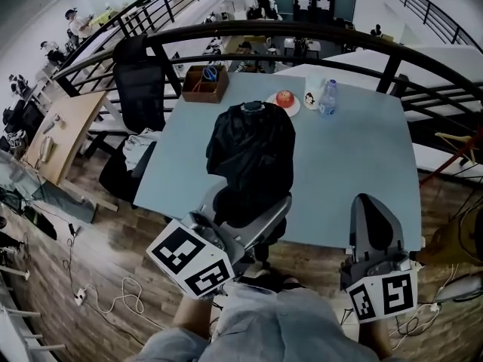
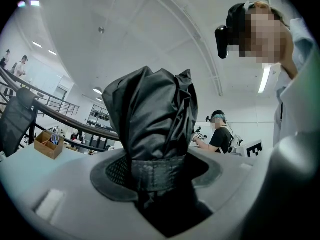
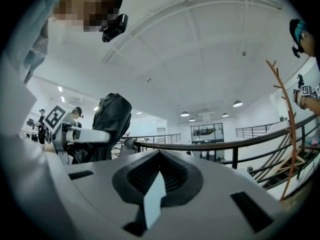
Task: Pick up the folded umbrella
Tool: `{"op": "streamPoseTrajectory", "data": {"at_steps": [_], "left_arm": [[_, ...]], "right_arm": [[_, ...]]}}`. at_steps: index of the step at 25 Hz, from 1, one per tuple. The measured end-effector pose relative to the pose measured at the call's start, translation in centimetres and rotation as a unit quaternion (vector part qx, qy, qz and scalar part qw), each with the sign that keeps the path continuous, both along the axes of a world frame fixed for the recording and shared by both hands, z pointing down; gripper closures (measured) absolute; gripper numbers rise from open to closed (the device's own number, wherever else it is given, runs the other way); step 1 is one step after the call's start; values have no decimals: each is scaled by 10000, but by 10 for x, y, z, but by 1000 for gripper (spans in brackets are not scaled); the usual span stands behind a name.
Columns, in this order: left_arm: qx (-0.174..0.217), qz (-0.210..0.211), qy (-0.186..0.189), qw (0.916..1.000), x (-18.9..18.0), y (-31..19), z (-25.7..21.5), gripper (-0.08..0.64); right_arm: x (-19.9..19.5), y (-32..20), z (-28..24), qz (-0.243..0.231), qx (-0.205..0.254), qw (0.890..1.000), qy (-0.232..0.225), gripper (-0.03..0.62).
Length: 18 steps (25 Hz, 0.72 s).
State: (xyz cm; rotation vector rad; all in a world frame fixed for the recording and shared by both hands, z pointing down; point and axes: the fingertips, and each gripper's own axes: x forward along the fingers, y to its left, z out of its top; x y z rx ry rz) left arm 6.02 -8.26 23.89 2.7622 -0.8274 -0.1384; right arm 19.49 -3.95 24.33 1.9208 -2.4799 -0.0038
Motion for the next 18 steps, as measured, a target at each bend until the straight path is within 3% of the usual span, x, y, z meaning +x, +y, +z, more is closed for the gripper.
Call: {"op": "streamPoseTrajectory", "data": {"at_steps": [18], "left_arm": [[-162,27,156,9997,-13,-2,5,287]], "right_arm": [[-13,1,5,-36,-90,9999,45,594]]}}
